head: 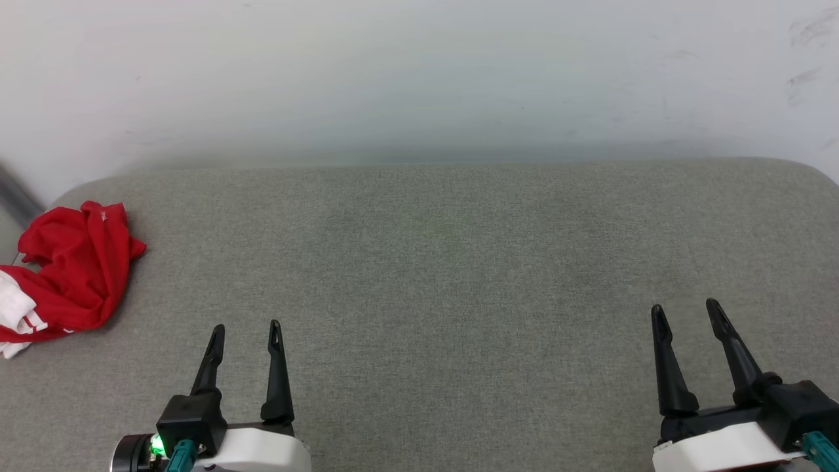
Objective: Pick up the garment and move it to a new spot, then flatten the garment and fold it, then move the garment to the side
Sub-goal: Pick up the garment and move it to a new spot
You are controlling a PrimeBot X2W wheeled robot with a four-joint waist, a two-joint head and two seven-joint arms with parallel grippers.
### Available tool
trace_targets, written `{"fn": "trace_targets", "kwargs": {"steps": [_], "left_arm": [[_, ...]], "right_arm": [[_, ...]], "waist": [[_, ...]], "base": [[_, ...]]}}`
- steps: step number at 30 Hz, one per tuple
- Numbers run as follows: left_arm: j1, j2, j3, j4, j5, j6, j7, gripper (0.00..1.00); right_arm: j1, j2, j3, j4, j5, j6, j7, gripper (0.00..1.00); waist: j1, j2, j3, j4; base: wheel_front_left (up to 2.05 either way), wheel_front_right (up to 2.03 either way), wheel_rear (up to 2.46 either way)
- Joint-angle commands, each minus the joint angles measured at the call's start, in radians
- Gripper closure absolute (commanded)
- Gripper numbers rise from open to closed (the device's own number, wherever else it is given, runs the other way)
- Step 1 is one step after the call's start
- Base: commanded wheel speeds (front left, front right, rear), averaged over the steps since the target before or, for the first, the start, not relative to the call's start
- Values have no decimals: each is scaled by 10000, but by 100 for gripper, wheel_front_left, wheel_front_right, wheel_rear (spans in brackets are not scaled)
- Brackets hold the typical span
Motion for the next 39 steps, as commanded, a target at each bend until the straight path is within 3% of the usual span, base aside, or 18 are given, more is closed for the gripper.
{"fn": "trace_targets", "kwargs": {"steps": [1,27,39], "left_arm": [[57,19,-21,-36,161,50,-64,0],[117,19,32,159,210,57,-158,0],[-35,18,307,190,202,39,-158,0]], "right_arm": [[94,15,39,2,-143,-3,-101,0],[195,16,6,327,417,-3,-178,0],[231,18,35,126,257,-3,-178,0]], "waist": [[0,0,0,1],[0,0,58,29],[0,0,94,1133]], "base": [[0,0,0],[0,0,0],[0,0,0]]}}
